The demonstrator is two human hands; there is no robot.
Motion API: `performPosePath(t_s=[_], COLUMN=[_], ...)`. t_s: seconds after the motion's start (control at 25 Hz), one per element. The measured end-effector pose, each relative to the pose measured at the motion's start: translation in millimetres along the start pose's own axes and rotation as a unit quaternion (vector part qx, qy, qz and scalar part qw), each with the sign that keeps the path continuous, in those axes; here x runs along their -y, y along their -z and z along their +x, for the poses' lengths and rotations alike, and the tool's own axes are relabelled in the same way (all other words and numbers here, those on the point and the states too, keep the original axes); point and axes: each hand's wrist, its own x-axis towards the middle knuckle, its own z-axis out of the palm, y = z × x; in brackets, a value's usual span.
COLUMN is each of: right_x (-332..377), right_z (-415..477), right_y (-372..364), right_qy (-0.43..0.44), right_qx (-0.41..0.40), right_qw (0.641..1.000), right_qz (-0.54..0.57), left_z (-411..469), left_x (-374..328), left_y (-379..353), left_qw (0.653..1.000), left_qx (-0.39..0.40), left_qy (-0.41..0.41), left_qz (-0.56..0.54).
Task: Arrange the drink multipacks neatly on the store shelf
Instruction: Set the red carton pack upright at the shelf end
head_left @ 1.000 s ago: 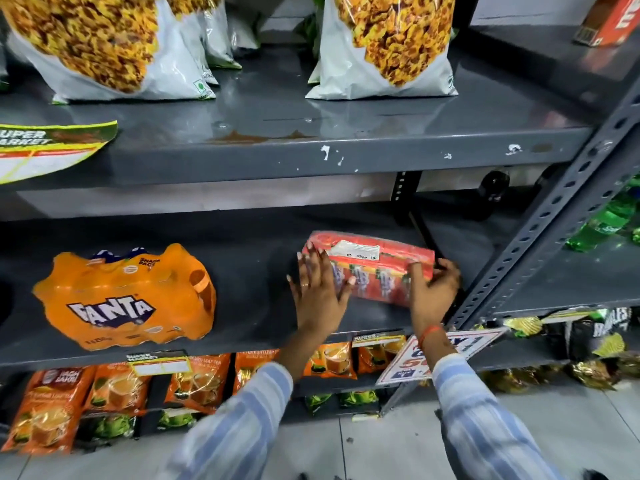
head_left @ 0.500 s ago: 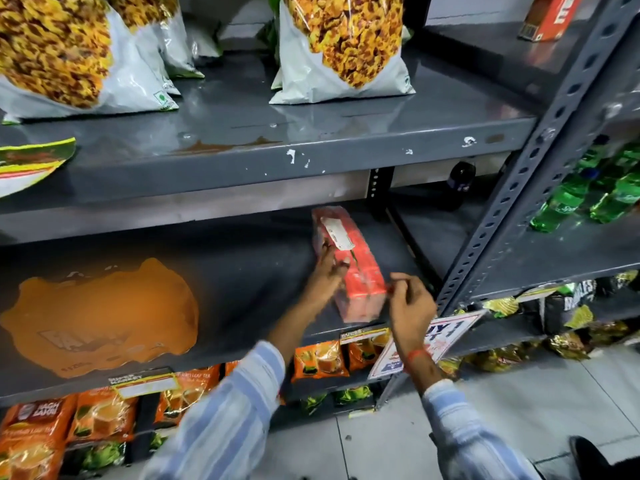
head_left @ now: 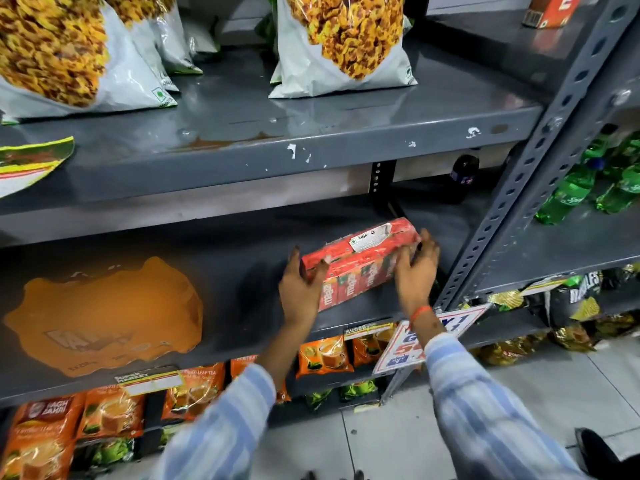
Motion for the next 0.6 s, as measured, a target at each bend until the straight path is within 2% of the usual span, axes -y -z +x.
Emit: performPosePath(t_s=[0.04,0.12,0.24,0.4,0.6], right_x=[-5.1,-14.7,-24.1,-34.9,-40.1], right_z=[14.1,24.9,17.5,-2.0,-23.1], right_y=[2.9,2.2,2.0,1.0,7.6], right_qy=[-0.026,-0.062,-0.050,-0.067,-0.058], right_qx=[0.033,0.080,0.033,-0.043,-0.064], right_qw=[0.998,0.994,0.998,0.995,0.991], right_qz=[-0.039,-0.046,-0.019,0.058,0.098], left_z=[-22.7,-42.1,-37.3,-47.0,-56.4], left_x=[12.1,25.4,26.4,27.1,40.4], left_y=[-3.7,-9.4,-3.8,9.7,13.9], left_qw=[1.000,0.999,0.998,0.999,0.999], left_qx=[-0.016,-0.019,-0.016,0.009,0.029], left_qy=[-0.004,-0.007,-0.007,-0.048,-0.043], left_qz=[-0.019,-0.046,-0.055,-0.014,-0.013])
